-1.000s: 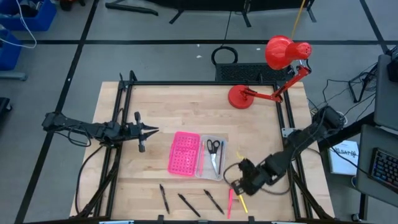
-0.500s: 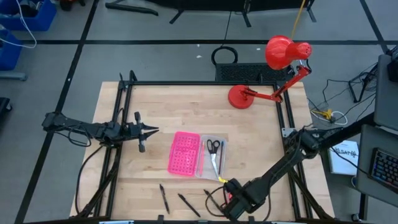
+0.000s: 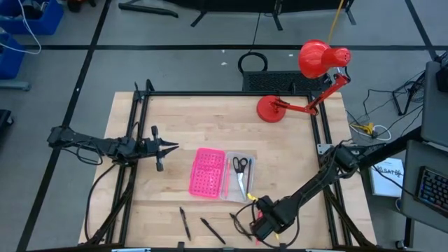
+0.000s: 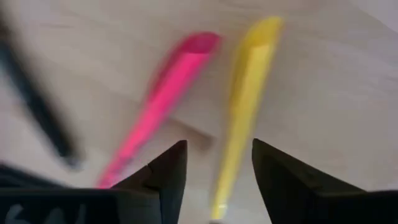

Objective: Pick & place school supplies into a supply box
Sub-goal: Put the yellow pen into the pink box

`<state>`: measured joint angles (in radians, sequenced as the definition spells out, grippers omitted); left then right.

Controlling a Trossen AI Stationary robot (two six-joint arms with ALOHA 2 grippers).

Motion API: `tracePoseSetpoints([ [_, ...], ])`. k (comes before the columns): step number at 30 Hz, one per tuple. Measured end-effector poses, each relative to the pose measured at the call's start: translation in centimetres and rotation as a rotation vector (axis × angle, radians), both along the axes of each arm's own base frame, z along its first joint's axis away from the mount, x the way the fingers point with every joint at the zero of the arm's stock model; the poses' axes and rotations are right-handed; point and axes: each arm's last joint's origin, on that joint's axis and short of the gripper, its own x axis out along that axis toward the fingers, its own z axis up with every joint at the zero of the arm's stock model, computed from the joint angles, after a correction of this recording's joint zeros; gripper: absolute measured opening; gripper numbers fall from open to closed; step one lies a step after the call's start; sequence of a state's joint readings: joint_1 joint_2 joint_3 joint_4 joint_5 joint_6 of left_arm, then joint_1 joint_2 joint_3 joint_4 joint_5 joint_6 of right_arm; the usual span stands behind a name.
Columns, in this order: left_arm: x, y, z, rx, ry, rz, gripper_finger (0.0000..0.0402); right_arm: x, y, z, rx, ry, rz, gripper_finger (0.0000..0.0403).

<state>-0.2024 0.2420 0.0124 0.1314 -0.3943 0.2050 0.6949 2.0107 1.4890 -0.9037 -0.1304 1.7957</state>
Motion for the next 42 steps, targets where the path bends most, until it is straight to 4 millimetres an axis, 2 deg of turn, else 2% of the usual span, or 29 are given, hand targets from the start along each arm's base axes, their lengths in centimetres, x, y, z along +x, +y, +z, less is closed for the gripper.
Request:
tracePoseSetpoints([
  [6,0.0,0.0,0.0,0.000,0.000,0.000,0.0049,-1.2,-0.8,-2.8,0.022,0.016,-0.017,0.0169],
  [11,0.0,0.0,0.0,0.000,0.000,0.000,0.0049,-3.1,-2.5,-5.9,-0.021,0.082,-0.070,0.0150],
  [15,0.0,0.0,0.0,0.000,0.002,0.000,0.0049,-4.1,-3.7,-7.2,-0.026,0.120,-0.132,0.0101],
  [19,0.0,0.0,0.0,0.000,0.002,0.000,0.0049,-4.2,-4.5,-7.5,-0.043,0.115,-0.075,0.0028],
  [27,0.0,0.0,0.0,-0.001,0.001,0.000,0.0049,-3.9,-4.9,-6.9,-0.059,0.046,-0.022,0.0022],
  [30,0.0,0.0,0.0,-0.003,0.001,0.000,0.0049,-4.1,-4.8,-5.6,-0.101,-0.057,-0.025,0.0022],
  [34,0.0,0.0,0.0,-0.002,0.001,0.000,0.0049,-4.2,-4.9,-2.8,-0.198,-0.264,-0.077,0.0022],
  [36,0.0,0.0,0.0,-0.001,0.001,0.000,0.0049,-4.9,-5.3,-2.0,-0.266,-0.295,-0.077,0.0021],
  [39,0.0,0.0,0.0,-0.001,0.002,0.000,0.0049,-4.8,-5.1,-0.7,-0.255,-0.375,-0.105,0.0021],
  [42,0.0,0.0,0.0,-0.003,0.002,0.000,0.0049,-5.0,-5.2,-0.4,-0.252,-0.372,-0.100,0.0021],
])
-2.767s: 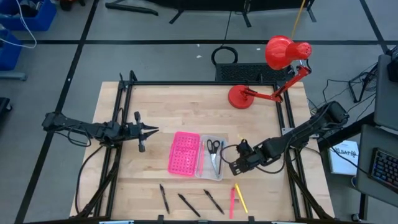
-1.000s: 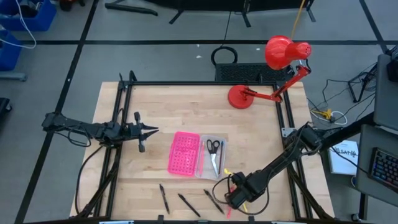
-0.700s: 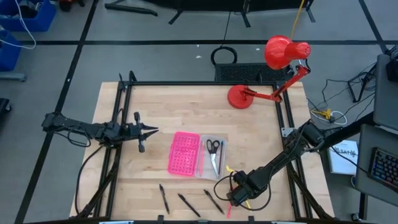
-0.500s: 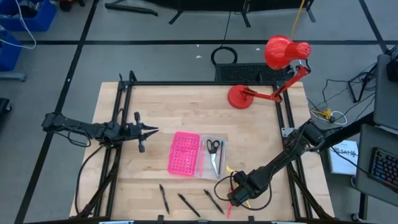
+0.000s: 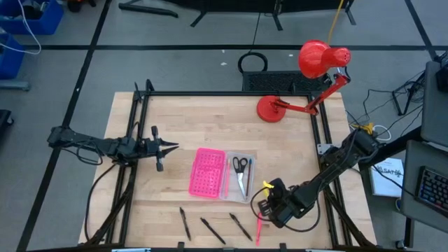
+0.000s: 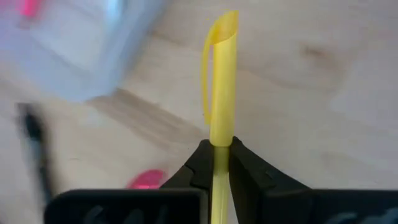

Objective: Pick & place school supplies into a supply box
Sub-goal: Put the yellow pen into the pink box

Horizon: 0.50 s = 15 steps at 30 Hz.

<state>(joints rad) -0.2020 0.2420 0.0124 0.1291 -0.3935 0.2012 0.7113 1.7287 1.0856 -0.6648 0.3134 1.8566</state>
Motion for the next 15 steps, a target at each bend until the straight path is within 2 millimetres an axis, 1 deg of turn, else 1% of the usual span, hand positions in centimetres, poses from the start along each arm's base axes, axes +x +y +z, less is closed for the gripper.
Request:
tracePoseSetpoints([
  [3,0.0,0.0,0.0,0.000,0.001,0.000,0.0049,0.1,0.0,0.0,0.007,-0.004,0.000,0.0021],
  [7,0.0,0.0,0.0,0.000,0.001,0.000,0.0049,0.5,0.2,0.4,0.033,-0.053,0.014,0.0021],
  [11,0.0,0.0,0.0,-0.013,-0.001,0.001,0.0049,1.9,-0.6,2.4,0.049,-0.222,0.000,0.0021],
  [15,0.0,0.0,0.0,-0.020,-0.004,0.002,0.0049,3.3,-2.5,4.5,0.042,-0.361,-0.044,0.0021],
])
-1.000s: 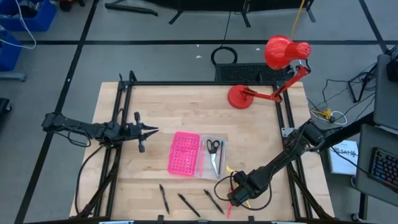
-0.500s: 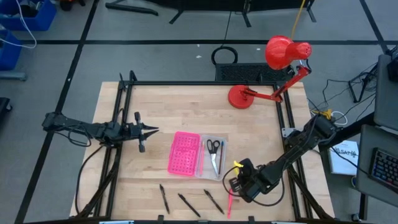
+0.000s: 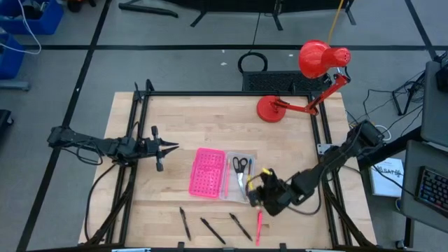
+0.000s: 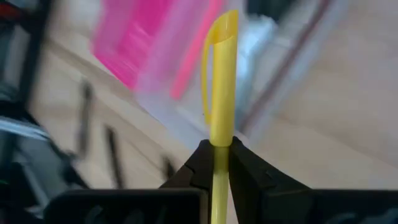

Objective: Pick & place school supplies into a supply box
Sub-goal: Put the yellow pen into the pink box

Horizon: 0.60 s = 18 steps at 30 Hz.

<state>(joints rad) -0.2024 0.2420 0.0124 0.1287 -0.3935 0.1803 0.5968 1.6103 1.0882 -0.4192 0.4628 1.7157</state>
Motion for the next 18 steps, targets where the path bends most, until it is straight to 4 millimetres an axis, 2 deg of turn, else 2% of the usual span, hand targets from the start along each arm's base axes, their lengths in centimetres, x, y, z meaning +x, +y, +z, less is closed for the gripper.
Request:
tracePoseSetpoints([
  [3,0.0,0.0,0.0,-0.002,-0.002,0.000,0.0049,1.1,-2.2,0.8,0.006,-0.038,-0.078,0.0021],
  [7,0.0,0.0,0.2,-0.007,-0.024,0.000,0.0049,3.0,-5.6,0.3,0.042,-0.017,-0.181,0.0021],
  [9,0.0,0.0,0.2,-0.006,-0.021,-0.001,0.0049,4.2,-7.2,0.0,0.064,-0.021,-0.170,0.0021],
  [13,0.0,0.0,0.2,0.001,-0.015,0.000,0.0049,6.2,-9.6,-1.7,0.131,0.000,-0.159,0.0021],
  [18,0.0,0.0,0.2,0.017,-0.012,-0.001,0.0049,7.8,-11.2,-4.0,0.206,0.033,-0.127,0.0021],
])
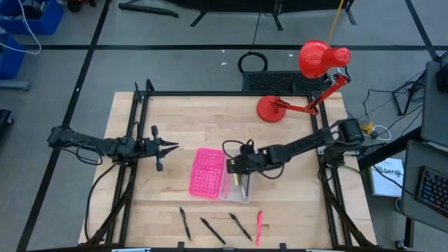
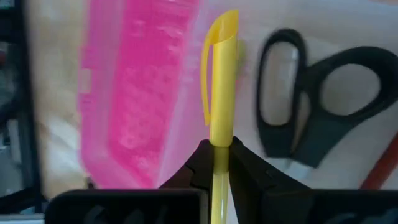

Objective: Pick & place school supplies into a supply box
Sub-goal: Put the yellow pen into the pink box, then put the left black pen into the pink box

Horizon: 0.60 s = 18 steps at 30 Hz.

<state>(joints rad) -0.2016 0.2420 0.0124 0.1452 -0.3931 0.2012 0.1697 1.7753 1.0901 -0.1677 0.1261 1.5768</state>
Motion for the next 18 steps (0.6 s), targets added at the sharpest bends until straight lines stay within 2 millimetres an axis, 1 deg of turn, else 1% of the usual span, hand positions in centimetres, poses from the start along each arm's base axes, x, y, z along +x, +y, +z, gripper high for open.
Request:
tracePoseSetpoints([
  [4,0.0,0.0,0.0,0.002,-0.001,-0.001,0.0049,0.5,-0.3,-1.4,0.027,0.027,0.030,0.0021],
  [7,0.0,0.0,0.1,0.000,-0.006,-0.001,0.0049,0.6,-0.5,-1.8,0.014,0.037,0.036,0.0022],
  [14,0.0,0.0,0.2,-0.046,-0.030,0.000,0.0049,0.4,-0.6,-1.9,-0.031,0.055,0.051,0.0082],
  [18,0.0,0.0,0.2,-0.048,-0.031,0.000,0.0049,0.4,-0.6,-1.8,-0.036,0.054,0.058,0.0097],
])
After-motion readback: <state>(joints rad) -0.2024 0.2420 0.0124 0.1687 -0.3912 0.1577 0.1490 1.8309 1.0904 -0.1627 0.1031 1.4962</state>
